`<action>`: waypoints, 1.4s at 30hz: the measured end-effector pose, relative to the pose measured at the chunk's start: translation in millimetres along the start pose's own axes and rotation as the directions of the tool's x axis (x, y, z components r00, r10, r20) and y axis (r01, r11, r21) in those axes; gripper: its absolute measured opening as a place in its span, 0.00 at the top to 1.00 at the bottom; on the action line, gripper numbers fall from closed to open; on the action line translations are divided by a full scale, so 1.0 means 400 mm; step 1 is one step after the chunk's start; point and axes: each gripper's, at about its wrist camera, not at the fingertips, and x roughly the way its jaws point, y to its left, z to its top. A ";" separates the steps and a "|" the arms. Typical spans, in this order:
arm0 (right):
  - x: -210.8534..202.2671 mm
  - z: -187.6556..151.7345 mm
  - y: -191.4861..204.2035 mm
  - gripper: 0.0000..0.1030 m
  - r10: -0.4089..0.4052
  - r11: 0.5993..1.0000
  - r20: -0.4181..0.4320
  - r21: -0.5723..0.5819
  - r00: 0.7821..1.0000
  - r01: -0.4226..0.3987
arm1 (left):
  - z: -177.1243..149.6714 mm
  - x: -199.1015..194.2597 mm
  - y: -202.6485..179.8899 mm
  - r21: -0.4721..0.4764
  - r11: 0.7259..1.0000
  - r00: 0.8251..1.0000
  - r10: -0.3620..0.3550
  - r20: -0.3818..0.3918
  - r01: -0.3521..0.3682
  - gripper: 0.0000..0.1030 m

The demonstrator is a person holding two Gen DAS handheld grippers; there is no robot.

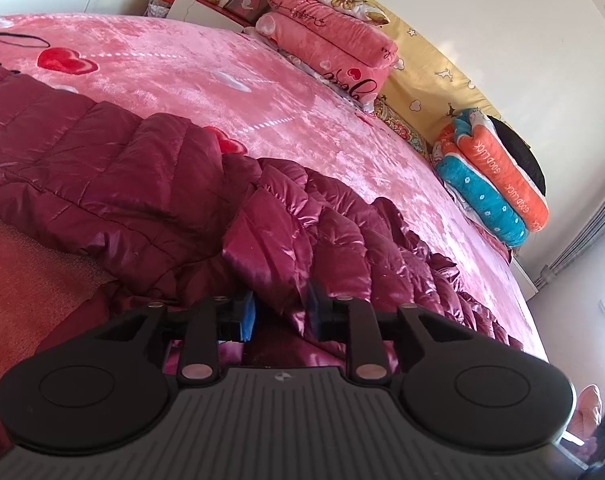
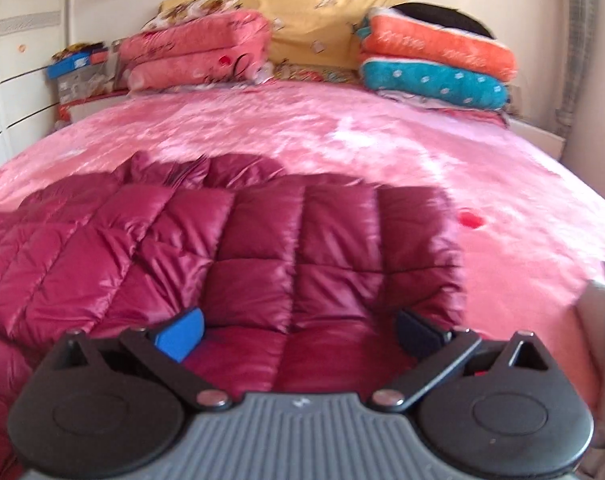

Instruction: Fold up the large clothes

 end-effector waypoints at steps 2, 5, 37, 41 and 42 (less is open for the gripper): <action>-0.030 -0.014 -0.033 0.01 0.007 1.000 -0.027 0.027 1.000 -0.007 | -0.009 -0.018 -0.018 0.032 0.999 1.000 0.004 0.007 -0.004 0.52; -0.072 -0.047 -0.083 0.01 -0.004 0.998 -0.053 0.070 0.999 0.008 | -0.032 -0.047 -0.043 0.078 0.997 1.000 0.007 0.000 -0.007 0.48; -0.458 -0.349 -0.128 0.01 -0.088 0.984 -0.153 0.138 0.984 0.110 | -0.235 -0.487 -0.110 0.344 0.939 1.000 -0.003 0.020 -0.004 0.27; -0.494 -0.356 -0.100 0.01 -0.067 0.988 -0.141 0.126 0.988 0.085 | -0.245 -0.517 -0.116 0.369 0.930 0.999 -0.005 0.034 -0.008 0.25; -0.504 -0.358 -0.094 0.01 -0.058 0.989 -0.136 0.126 0.989 0.075 | -0.246 -0.525 -0.115 0.375 0.927 0.999 -0.005 0.039 -0.011 0.25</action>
